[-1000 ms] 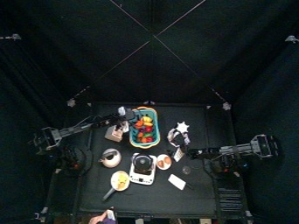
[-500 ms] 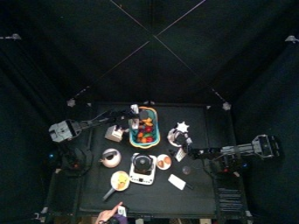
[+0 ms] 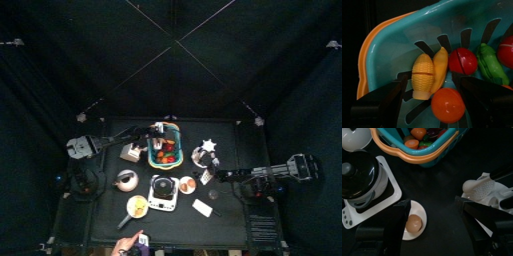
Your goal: Grab corn
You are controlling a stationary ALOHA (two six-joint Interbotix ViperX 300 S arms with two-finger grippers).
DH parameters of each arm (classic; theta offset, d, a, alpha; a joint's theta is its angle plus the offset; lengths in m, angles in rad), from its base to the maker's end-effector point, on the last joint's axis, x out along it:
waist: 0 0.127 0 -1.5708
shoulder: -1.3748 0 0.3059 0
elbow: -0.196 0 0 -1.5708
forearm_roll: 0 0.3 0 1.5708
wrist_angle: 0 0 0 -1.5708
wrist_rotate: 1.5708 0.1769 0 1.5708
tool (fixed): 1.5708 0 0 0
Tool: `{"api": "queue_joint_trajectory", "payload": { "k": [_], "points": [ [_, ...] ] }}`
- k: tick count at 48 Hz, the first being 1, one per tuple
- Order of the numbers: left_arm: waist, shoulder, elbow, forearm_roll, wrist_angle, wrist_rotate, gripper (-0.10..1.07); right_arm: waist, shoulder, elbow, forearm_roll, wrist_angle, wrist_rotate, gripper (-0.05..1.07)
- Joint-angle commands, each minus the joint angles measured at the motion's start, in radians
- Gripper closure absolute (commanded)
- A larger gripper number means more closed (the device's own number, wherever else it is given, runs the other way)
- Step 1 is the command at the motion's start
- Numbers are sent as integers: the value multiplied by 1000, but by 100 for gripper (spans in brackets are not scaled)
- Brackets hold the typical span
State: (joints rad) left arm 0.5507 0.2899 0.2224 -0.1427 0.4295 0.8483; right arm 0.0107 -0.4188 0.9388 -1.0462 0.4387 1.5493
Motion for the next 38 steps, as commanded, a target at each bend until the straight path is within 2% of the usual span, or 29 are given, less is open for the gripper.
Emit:
{"api": "queue_joint_trajectory", "payload": {
  "k": [1,19,30,38],
  "points": [
    [3,8,-38,11,-2,-3,-4,-3,0,-8,2,-12,2,3],
    [6,43,-41,8,15,-5,-2,-3,18,-8,11,-21,2,3],
    [6,61,-41,6,38,-6,14,-3,18,-8,21,-20,2,3],
    [6,41,-48,6,38,-6,23,-2,20,-11,21,-21,2,3]
  ]
}}
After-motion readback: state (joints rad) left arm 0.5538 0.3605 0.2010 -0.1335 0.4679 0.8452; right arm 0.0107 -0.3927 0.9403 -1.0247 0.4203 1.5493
